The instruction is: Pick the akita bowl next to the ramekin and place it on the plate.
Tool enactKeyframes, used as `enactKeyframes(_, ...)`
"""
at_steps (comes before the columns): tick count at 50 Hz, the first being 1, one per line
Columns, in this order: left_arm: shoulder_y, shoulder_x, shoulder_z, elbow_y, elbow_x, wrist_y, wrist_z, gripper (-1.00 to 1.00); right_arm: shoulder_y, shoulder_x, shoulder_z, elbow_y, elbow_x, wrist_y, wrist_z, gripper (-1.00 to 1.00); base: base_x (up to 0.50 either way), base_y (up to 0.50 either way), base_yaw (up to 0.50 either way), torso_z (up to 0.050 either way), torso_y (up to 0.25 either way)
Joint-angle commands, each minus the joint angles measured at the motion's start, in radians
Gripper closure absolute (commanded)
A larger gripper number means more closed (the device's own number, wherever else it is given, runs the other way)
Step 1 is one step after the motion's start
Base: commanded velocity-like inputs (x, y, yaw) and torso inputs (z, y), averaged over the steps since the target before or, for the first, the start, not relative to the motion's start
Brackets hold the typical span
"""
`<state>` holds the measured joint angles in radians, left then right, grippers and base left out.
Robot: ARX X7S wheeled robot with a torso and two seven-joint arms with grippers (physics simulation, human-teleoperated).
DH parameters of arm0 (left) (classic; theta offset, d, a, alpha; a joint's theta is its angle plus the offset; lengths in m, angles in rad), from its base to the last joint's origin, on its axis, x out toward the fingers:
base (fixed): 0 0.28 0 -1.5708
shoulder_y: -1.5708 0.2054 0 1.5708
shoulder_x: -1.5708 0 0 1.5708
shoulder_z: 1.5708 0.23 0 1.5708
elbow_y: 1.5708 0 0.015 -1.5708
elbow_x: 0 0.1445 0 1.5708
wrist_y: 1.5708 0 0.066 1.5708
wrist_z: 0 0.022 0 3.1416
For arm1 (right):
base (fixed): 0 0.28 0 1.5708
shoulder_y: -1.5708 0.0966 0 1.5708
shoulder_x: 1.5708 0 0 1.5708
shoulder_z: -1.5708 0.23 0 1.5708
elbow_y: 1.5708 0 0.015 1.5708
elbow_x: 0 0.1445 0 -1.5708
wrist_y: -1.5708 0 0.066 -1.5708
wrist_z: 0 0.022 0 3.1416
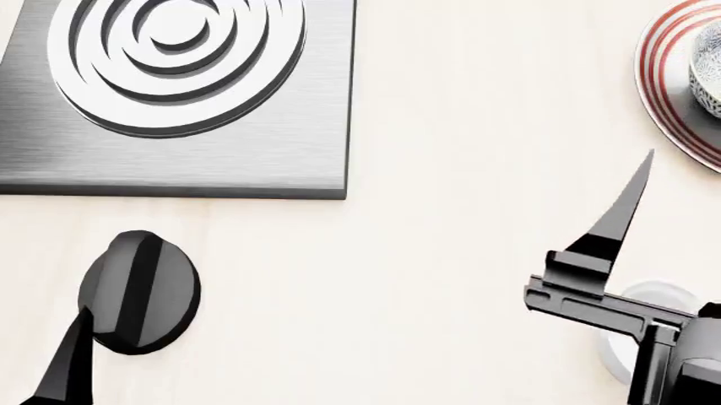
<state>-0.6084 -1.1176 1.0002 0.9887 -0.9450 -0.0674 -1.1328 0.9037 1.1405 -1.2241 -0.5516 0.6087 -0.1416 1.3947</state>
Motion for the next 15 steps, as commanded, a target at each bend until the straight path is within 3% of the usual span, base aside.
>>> enactKeyframes(1, 0.012, -0.001, 0.009, -0.009, 0.016, 0.012, 0.008, -1.00, -0.076, -0.039, -0.056, -0.108, -0.194, 0.087, 0.105, -1.00, 0.00, 0.00, 0.00, 0.000, 0.000)
enactKeyframes(15, 0.004, -0.016, 0.007, 0.002, 0.016, 0.008, -0.004, -1.00, -0.163, -0.122, -0.114, -0.173, -0.398, 0.233, 0.147, -1.00, 0.00, 0.00, 0.00, 0.000, 0.000)
